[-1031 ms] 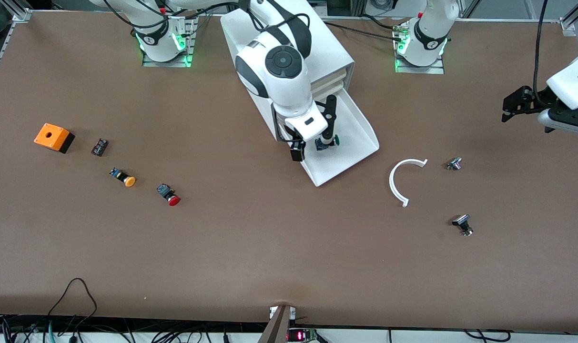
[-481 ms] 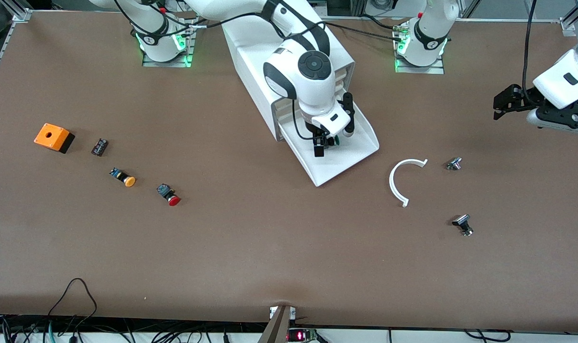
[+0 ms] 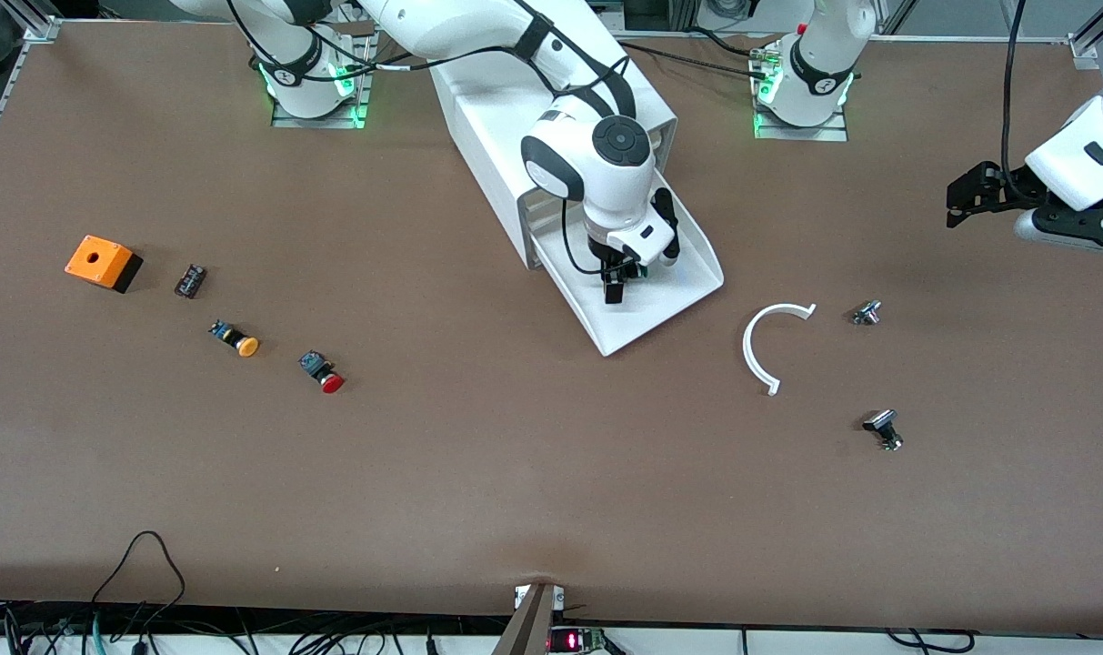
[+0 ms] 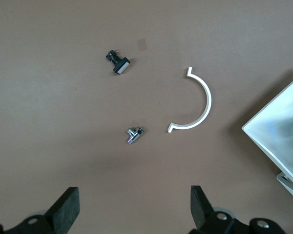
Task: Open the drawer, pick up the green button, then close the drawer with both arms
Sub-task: 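Lower the right gripper onto the green button inside the drawer, then close the right gripper on the green button and lift it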
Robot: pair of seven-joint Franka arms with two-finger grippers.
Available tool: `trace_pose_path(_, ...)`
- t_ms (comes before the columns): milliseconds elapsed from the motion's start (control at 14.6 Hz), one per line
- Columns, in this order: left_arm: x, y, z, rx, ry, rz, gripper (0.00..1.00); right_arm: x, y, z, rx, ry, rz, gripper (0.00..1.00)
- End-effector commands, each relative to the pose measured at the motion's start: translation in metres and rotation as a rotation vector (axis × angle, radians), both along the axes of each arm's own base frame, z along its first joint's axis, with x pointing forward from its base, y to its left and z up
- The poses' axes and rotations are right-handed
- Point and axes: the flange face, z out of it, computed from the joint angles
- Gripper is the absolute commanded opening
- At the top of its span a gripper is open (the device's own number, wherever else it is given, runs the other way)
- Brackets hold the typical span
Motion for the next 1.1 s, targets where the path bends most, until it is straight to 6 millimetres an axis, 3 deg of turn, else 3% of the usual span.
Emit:
trace_pose_path(0,0.004,0.0,0.007,-0.014,0.003,0.014,1.0,0.002,0.006,-0.015,-0.001,-0.023,0.02,0.99)
trace_pose_path(137,0.004,0.002,0.007,-0.022,0.004,0.019,1.0,0.0,0.008,-0.015,0.001,-0.021,0.022,0.92)
trace_pose_path(275,0.004,0.002,0.008,-0.022,0.006,0.019,1.0,0.001,0.007,-0.016,0.001,-0.019,0.025,0.69)
trace_pose_path(412,0.004,0.002,0.008,-0.022,0.006,0.019,1.0,0.002,0.007,-0.014,0.006,-0.026,0.027,0.55)
trace_pose_path(687,0.004,0.002,0.009,-0.022,0.006,0.02,1.0,-0.003,0.019,-0.007,0.065,-0.079,0.05,0.42)
trace_pose_path(1031,0.004,0.002,0.009,-0.022,0.006,0.02,1.0,0.001,0.017,0.0,0.05,-0.1,0.048,0.32)
